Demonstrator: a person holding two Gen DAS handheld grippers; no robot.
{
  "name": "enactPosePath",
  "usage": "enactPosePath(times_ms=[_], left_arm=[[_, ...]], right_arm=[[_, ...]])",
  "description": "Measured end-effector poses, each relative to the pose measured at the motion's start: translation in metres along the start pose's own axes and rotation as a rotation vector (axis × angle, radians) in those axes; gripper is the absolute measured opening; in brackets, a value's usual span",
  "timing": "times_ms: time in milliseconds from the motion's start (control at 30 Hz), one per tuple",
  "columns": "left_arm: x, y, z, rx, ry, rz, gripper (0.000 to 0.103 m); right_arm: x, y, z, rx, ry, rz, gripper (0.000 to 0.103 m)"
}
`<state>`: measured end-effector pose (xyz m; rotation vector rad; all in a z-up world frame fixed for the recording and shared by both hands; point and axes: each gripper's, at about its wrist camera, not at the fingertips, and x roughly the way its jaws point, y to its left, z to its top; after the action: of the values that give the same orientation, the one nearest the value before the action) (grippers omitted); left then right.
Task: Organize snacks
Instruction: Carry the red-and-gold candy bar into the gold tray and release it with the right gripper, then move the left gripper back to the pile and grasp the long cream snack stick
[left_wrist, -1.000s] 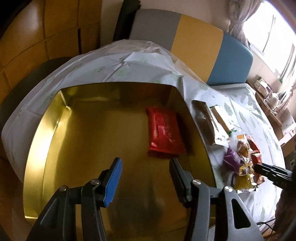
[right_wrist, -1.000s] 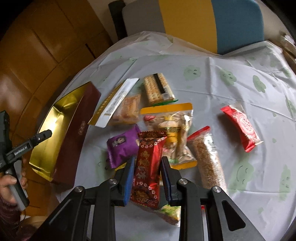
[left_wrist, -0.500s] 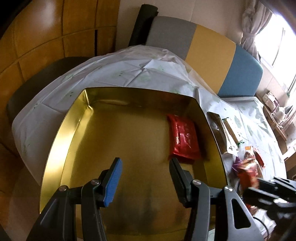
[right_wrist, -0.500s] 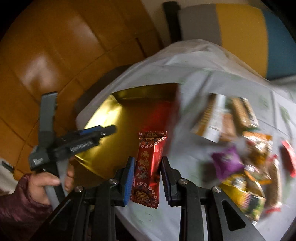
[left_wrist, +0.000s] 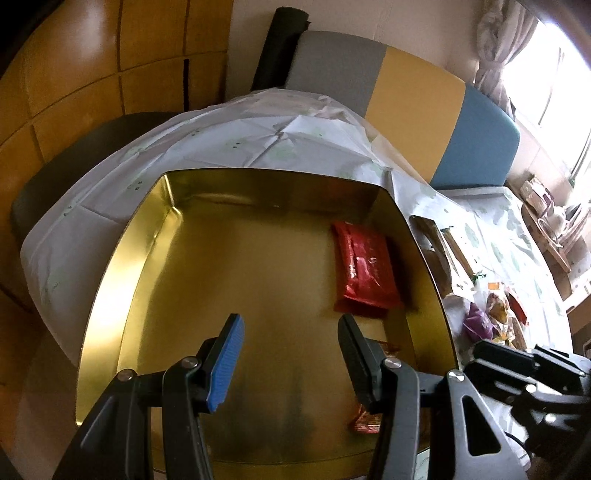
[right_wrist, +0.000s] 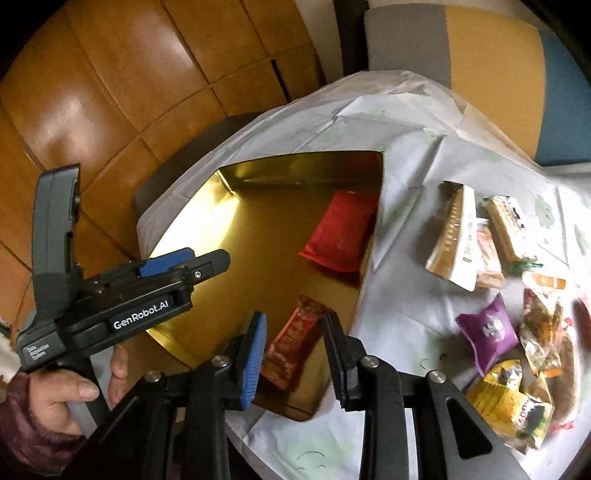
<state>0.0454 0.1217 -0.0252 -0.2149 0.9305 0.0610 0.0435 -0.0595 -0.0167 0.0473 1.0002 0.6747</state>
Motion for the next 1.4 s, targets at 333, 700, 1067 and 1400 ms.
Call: enactPosePath(times_ms=[333, 700, 1067, 1400], left_arm=[[0.001, -0.019, -0.004, 0.058, 0.008, -0.024, 0.054], [-0.003, -0.036, -0.003, 0.096, 0.011, -0.047, 0.054], [-0.009, -0.082, 0.002, 0.233, 0.010, -0.117, 0.054], [-0.003, -0.119, 0.005, 0.326, 0.030, -0.148, 0.054]], right_arm=[[-0.024, -0.026, -0.012, 0.056, -0.052, -0.061, 0.038], [-0.043, -0.057, -0.024, 0.110, -0.076, -0.170, 0.050], [-0.066, -0.097, -0.036, 0.136, -0.065, -0.282, 0.058], [-0.088, -0.147, -0.042, 0.032, 0.025, -0.470, 0.081]])
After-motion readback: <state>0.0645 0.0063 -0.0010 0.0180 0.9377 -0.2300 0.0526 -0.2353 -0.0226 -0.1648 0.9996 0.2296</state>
